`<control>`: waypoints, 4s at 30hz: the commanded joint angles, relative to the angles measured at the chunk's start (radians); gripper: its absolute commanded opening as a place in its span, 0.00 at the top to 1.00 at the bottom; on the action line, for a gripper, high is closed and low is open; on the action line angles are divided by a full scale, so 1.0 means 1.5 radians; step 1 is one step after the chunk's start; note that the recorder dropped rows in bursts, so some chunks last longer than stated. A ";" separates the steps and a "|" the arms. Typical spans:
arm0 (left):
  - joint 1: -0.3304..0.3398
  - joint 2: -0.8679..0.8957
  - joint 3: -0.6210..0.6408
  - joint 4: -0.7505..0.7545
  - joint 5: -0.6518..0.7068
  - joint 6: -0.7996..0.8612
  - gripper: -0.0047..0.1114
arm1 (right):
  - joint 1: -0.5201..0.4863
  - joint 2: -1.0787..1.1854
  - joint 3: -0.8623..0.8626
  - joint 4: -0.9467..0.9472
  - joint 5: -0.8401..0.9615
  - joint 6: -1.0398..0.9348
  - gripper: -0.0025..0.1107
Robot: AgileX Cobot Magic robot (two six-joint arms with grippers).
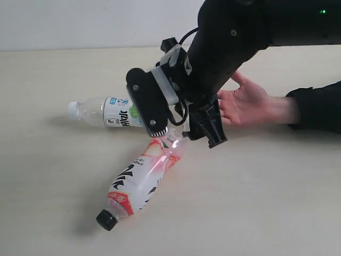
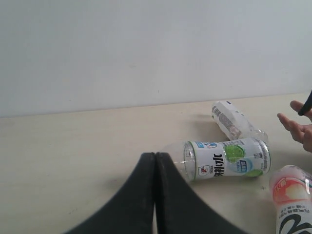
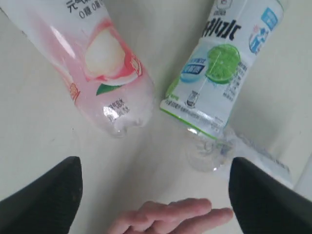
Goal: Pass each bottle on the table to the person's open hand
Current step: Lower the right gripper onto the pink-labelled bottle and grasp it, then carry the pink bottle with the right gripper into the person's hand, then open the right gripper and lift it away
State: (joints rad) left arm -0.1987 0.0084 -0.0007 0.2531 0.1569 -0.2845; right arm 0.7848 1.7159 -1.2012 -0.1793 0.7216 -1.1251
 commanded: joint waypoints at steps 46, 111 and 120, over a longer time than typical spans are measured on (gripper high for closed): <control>0.001 -0.002 0.000 -0.001 -0.003 -0.005 0.96 | -0.080 -0.028 -0.011 -0.081 0.202 0.676 0.98; 0.001 -0.002 0.000 -0.001 -0.003 -0.005 0.96 | -0.279 0.047 -0.267 0.124 0.333 0.685 0.28; 0.001 -0.002 0.000 -0.001 -0.003 -0.005 0.96 | -0.279 -0.269 -0.040 0.153 0.195 0.676 0.91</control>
State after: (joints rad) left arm -0.1987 0.0084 -0.0007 0.2531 0.1569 -0.2845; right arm 0.3688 1.4704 -1.3866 0.0463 1.1003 -0.1019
